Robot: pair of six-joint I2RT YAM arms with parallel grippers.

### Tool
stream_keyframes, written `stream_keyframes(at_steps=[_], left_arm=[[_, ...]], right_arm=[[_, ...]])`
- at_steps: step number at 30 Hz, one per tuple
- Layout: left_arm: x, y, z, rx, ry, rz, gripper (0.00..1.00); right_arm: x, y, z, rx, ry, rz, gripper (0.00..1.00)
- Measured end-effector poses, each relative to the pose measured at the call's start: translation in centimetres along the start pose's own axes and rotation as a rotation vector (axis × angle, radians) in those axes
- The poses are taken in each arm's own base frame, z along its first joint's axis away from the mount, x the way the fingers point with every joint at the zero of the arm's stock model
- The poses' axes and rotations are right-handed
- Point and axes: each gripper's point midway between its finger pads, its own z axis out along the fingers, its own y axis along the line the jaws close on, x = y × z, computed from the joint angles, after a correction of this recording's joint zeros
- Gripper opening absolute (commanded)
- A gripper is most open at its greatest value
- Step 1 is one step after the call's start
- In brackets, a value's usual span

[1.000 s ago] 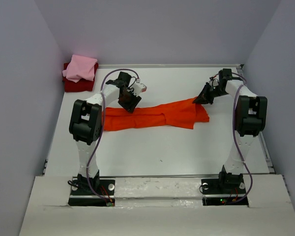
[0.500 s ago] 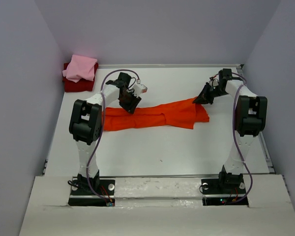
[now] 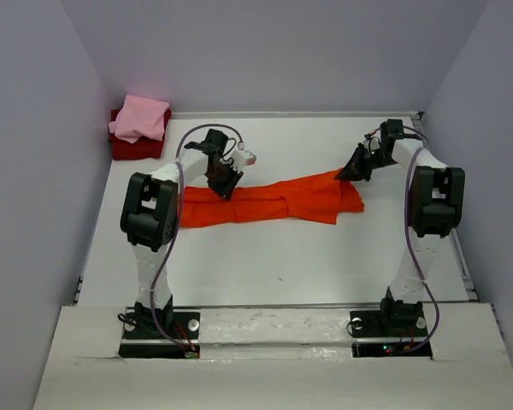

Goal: Fold and stack the t-shirts
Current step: Fold the other side of the tshirt into a rectangle

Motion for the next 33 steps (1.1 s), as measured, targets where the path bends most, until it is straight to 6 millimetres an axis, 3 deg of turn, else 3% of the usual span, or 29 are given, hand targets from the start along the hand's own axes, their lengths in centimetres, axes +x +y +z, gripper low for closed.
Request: stream_keyframes(at_steps=[4,16,26,33], left_arm=[[0.1,-0.1,0.0,0.004,0.003,-0.001,0.06],[0.0,0.0,-0.1,0.002,0.003,-0.002,0.03],[-1.5,1.8,-1.4,-0.068,-0.023,0.002,0.03],[-1.6,2.2,-1.6,-0.085,-0.024,-0.002,0.03]], right_arm=[[0.0,0.0,0.0,0.000,0.001,0.001,0.03],[-0.1,0.3,-0.2,0.000,0.001,0.006,0.03],[-2.6,2.7,-1.4,-0.021,-0.041,-0.022,0.03],[-2.9,1.7,-0.1,-0.010,-0.018,0.006,0.03]])
